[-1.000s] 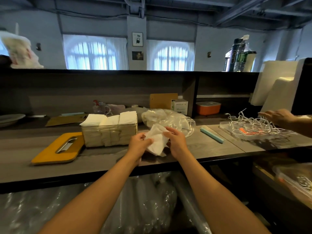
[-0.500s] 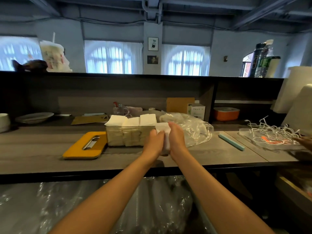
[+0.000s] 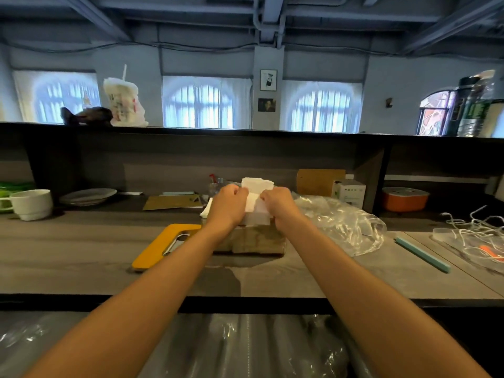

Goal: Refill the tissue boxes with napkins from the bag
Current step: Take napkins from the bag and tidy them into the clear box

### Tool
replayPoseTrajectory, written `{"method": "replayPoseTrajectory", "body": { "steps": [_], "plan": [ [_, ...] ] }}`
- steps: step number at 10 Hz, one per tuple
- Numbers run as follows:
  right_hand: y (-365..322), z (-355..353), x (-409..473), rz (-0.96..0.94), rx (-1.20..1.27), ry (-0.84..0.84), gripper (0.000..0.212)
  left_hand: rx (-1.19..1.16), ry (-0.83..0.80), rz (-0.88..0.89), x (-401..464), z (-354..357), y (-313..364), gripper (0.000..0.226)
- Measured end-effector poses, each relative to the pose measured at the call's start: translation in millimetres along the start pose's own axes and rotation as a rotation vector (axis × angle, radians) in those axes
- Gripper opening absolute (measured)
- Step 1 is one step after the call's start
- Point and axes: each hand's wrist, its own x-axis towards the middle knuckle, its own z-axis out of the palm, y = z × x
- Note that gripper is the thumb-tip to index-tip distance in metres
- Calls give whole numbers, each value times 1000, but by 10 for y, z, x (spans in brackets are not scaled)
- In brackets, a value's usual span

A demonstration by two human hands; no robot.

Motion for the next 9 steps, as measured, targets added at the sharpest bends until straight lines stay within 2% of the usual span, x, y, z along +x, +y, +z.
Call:
{"method": "replayPoseTrajectory", "body": {
  "steps": [2,3,4,5,6,7,8,9],
  "plan": [
    [-127,221,565,-30,-235,-22,36,-2,65,-69,521,-246,-198,31],
    [-152,342,669,-46,-417,-52,31,-13,13,-132,639,-281,-264,31],
    [-64,460,704,-71,-719,-76,26,-39,-101,-222,682,-276,-333,38],
    [27,527,727,-144,-876,-78,33,-22,-130,-272,725,-267,-389,50],
    [15,491,711,-294,-962,-11,45,-26,-159,-302,755,-262,-411,56],
    [-85,440,694,-454,-1005,-116,48,-63,-184,-310,773,-248,-434,55],
    [-83,371,646,-475,-1207,-403,42,-116,-202,-349,794,-262,-460,54],
    [76,326,611,-361,-1271,-551,47,-139,-240,-365,792,-283,-479,57]
  ]
}}
